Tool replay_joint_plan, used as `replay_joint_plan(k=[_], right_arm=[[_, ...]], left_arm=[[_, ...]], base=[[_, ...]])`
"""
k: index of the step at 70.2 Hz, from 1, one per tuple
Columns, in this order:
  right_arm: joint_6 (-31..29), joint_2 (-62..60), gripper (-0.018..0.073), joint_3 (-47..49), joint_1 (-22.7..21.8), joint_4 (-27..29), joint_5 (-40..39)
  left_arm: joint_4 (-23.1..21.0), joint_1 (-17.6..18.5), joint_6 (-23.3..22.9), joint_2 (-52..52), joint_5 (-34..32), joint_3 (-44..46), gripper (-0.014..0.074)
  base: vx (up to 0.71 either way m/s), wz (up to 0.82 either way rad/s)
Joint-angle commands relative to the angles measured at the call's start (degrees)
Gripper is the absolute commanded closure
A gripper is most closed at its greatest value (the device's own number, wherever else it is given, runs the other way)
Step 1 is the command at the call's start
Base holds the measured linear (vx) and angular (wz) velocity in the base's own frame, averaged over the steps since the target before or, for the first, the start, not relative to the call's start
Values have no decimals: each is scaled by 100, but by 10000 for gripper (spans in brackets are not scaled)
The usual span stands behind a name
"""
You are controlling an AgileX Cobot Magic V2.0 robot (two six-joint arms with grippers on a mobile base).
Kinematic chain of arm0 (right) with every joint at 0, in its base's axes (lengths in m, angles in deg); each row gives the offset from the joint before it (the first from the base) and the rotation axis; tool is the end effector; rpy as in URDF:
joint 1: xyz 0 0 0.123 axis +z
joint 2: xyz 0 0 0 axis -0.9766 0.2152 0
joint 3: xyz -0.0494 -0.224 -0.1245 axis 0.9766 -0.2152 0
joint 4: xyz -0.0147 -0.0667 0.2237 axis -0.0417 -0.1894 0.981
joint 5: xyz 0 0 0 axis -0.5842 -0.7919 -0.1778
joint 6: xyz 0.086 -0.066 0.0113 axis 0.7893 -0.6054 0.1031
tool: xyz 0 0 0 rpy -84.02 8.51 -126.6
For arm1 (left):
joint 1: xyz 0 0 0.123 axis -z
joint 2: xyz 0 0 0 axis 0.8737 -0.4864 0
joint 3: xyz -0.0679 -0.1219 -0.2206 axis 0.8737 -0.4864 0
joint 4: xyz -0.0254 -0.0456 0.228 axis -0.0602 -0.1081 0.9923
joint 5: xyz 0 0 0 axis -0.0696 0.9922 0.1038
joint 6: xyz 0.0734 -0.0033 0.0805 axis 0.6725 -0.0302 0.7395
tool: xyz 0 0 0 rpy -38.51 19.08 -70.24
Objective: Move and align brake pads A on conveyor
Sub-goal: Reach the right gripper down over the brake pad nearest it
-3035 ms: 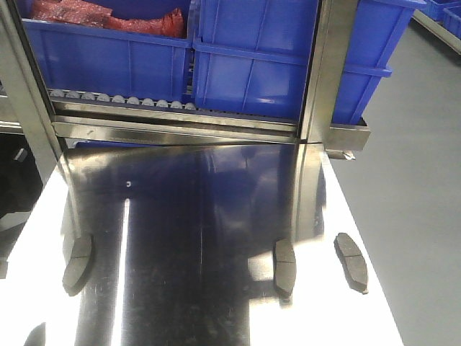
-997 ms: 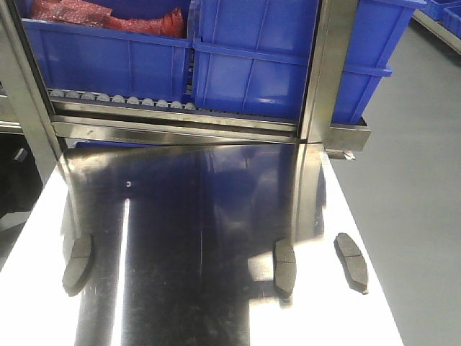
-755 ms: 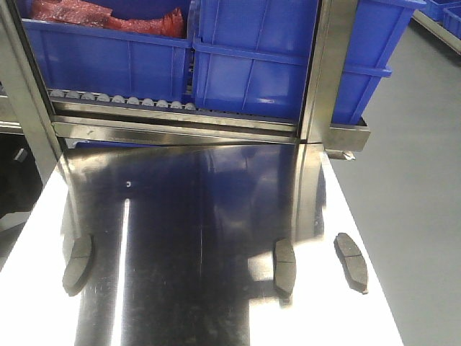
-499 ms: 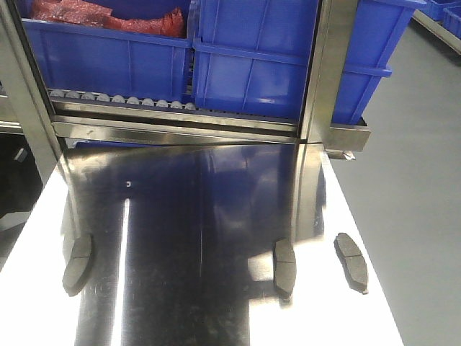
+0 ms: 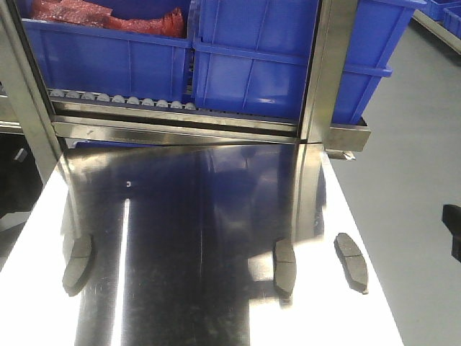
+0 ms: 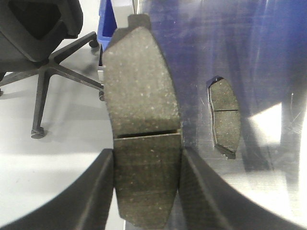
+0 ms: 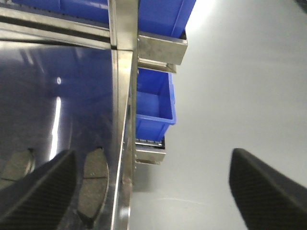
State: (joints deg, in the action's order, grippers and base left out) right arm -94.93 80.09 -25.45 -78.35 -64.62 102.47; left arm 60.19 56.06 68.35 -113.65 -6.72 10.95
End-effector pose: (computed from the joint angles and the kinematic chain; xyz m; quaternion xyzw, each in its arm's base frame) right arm 0.1685 -0.0009 0.2833 -0.0348 0.8535 -0.0210 0.5194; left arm 0.1642 0.0177 0.2634 -0.0380 0.9219 0.0352 0.3839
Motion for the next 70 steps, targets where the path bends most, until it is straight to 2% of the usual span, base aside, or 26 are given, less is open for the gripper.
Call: replay_joint_plan(k=[1,15,23,29,37,43,58,70], right_arm=[[-50,191,-171,248,-2,242,-412],[-97,1398,-149,931,9,386,264],[-280,2197,-139,1432,17,748,423],[-504,2790,-135,1757,233,941,538],[-338,3566,-130,2127,703,882,685],[-129,4067,-125,2392,871,854,873],[-48,5151,-106,2966,871,854,1478],[-48,5707,-68,3110,866,813,1490]], left_arm=[[-5,-2,-16,35,-426,191,405],[-5,-2,-16,35,-426,191,405],[-5,-2,-16,35,-426,191,405],[-5,-2,-16,35,-426,191,405],[-5,-2,-16,35,-426,191,405],[-5,-2,-16,35,-426,191,405],[-5,-2,-16,35,-426,191,405],[-5,-2,-16,35,-426,191,405]], base=[[0,0],[0,0],[0,0],[0,0],[0,0],[0,0],[0,0],[0,0]])
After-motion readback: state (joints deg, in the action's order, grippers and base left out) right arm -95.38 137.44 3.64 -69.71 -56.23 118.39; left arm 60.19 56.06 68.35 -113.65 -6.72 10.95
